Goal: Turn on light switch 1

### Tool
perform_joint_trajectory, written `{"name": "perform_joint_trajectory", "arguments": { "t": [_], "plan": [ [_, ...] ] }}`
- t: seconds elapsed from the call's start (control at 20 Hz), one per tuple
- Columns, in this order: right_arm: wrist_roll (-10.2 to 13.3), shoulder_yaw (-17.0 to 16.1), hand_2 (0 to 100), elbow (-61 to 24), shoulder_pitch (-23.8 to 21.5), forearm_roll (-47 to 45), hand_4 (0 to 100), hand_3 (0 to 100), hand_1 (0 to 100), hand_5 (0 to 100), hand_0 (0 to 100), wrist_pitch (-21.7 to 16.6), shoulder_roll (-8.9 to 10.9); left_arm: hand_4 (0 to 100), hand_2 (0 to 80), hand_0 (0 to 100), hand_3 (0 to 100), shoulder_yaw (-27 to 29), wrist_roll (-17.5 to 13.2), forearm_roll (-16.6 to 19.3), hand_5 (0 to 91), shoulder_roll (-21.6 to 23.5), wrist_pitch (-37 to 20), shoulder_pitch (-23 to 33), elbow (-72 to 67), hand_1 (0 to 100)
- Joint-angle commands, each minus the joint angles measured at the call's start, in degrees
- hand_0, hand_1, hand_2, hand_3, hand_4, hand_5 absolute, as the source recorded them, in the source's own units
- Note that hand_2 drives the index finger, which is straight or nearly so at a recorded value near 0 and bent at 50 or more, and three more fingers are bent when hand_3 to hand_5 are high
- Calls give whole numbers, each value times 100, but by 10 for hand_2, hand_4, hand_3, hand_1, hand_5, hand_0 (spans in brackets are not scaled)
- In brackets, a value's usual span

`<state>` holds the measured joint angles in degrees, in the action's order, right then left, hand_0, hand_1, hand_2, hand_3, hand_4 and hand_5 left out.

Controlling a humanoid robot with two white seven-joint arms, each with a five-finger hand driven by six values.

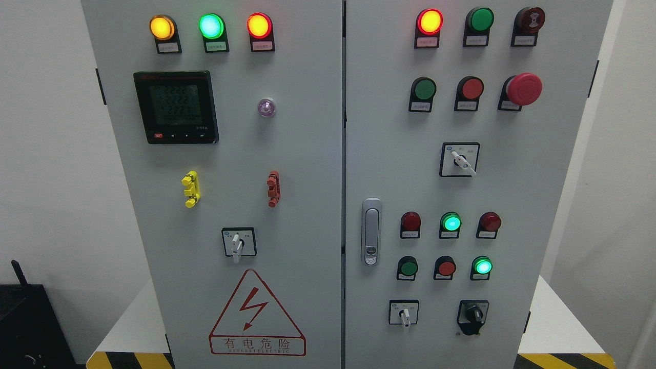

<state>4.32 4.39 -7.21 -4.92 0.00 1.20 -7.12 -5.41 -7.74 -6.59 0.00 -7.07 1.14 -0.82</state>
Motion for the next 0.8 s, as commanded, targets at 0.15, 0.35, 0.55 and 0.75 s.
{"name": "perform_joint_trajectory", "arguments": {
  "t": [0.15, 0.35, 0.55, 0.75],
  "plan": [
    [-1, 0, 0, 0, 0, -140, 0, 0, 0, 0, 0, 3, 0, 0, 0, 376, 0, -3, 210, 70, 0, 114, -23, 1168, 2109, 12],
    [-1, 0, 0, 0, 0, -140, 0, 0, 0, 0, 0, 3, 0, 0, 0, 382, 0, 40, 255, 70, 0, 281, -207, 1756, 3243, 26],
    [-1, 0, 0, 0, 0, -140, 0, 0, 0, 0, 0, 3, 0, 0, 0, 397, 0, 532, 255, 149, 0, 325, -637, 2284, 4394, 36],
    [-1, 0, 0, 0, 0, -140, 0, 0, 0, 0, 0, 3, 0, 121, 0, 416, 0, 1042, 176, 237, 0, 466, -1497, 2610, 5389, 80]
  ]
}}
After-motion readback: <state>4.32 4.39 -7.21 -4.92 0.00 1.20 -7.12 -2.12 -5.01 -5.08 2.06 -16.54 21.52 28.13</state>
